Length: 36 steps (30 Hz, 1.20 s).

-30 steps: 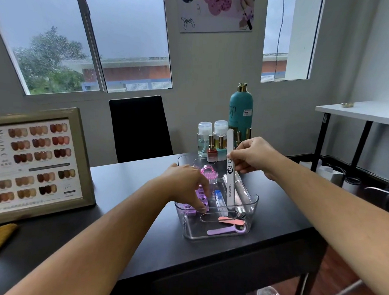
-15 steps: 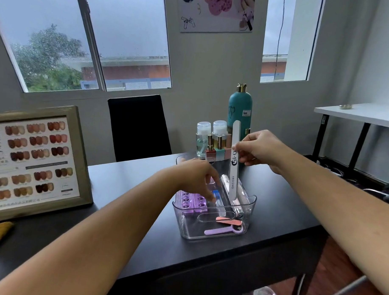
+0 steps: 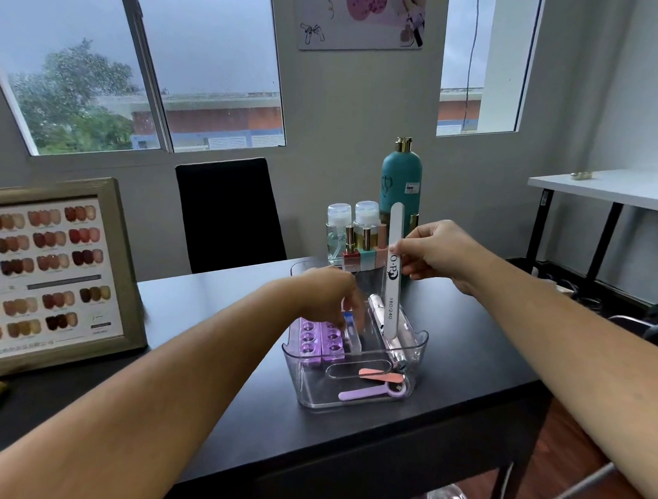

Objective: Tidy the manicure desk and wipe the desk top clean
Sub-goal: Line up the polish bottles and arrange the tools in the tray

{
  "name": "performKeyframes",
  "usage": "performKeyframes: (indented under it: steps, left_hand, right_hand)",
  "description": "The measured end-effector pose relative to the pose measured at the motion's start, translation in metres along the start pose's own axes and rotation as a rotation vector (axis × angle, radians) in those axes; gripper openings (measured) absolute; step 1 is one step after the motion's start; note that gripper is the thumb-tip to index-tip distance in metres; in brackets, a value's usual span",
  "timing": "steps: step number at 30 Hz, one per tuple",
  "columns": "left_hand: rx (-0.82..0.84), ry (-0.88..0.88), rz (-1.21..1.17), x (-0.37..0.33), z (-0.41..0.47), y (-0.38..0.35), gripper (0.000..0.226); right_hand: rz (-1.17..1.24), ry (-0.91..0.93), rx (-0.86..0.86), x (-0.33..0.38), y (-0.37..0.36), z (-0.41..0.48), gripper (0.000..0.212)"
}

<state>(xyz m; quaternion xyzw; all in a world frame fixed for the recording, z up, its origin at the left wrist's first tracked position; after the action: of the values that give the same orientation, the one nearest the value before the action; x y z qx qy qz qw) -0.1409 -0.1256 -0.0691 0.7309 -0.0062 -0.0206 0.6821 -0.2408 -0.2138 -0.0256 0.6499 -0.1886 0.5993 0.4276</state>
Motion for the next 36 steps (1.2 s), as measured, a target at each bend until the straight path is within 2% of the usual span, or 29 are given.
performKeyframes:
  steps: [5,12,20,30,36]
  left_hand:
    - [0.022,-0.037,-0.137,-0.005,-0.006,-0.001,0.017]
    - [0.033,-0.010,-0.123,0.001,-0.010,-0.006,0.025]
    - [-0.197,-0.049,-0.192,-0.006,0.002,0.006,0.031]
    - [-0.169,-0.085,-0.178,-0.008,0.002,0.004,0.025]
    - [-0.202,-0.070,-0.160,-0.003,-0.003,0.004,0.022]
  right_hand:
    - [-0.004,0.001,0.001,0.001,-0.002,0.001,0.011]
    - [-0.011,0.003,-0.001,0.002,-0.004,0.003,0.011]
    - [-0.010,0.035,-0.043,0.013,0.010,0.004,0.012]
    - [-0.081,0.038,-0.051,0.012,0.011,0.005,0.014]
    - [-0.256,-0.003,0.008,0.009,-0.007,0.010,0.014]
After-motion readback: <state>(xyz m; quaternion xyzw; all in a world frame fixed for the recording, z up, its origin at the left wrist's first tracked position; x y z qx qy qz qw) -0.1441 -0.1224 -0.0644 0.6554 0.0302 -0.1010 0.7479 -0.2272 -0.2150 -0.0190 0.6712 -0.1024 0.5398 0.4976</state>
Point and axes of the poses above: each hand's wrist, its own z-axis towards the middle knuckle, its own y-axis out of the back of the hand, x = y × z, the point moved 8 cm from there along z, towards the middle knuckle, and after that the axes turned 1 degree about -y, right-handed, at the moved point
